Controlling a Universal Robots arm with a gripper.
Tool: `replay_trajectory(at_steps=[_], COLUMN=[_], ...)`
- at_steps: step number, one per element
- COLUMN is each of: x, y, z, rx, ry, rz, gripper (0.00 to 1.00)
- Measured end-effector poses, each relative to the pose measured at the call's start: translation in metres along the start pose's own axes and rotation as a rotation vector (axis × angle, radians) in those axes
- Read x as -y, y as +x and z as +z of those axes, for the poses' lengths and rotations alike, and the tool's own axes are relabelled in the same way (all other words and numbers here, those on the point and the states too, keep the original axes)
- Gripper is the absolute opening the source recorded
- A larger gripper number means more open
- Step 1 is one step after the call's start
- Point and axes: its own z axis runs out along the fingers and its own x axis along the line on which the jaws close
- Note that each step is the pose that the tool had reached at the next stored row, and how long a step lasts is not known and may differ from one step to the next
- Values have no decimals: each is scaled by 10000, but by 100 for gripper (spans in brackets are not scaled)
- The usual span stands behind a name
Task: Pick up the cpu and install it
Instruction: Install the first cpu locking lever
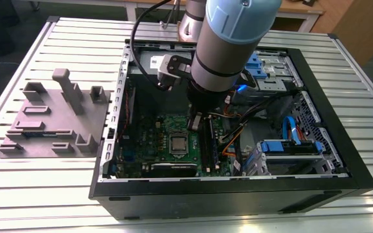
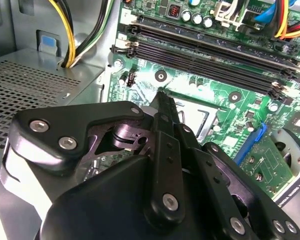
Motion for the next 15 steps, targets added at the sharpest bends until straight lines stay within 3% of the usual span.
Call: replay_trajectory(at_steps=[6,12,13,15], x=[2,8,9,10], y=[5,24,31,31], z=[-1,-3,-4,-3], rx=[-5,-59,-82,-215], ry=[-5,-62,-58,-36], rz=[-29,-493,-510,-591], gripper=[10,10,10,10])
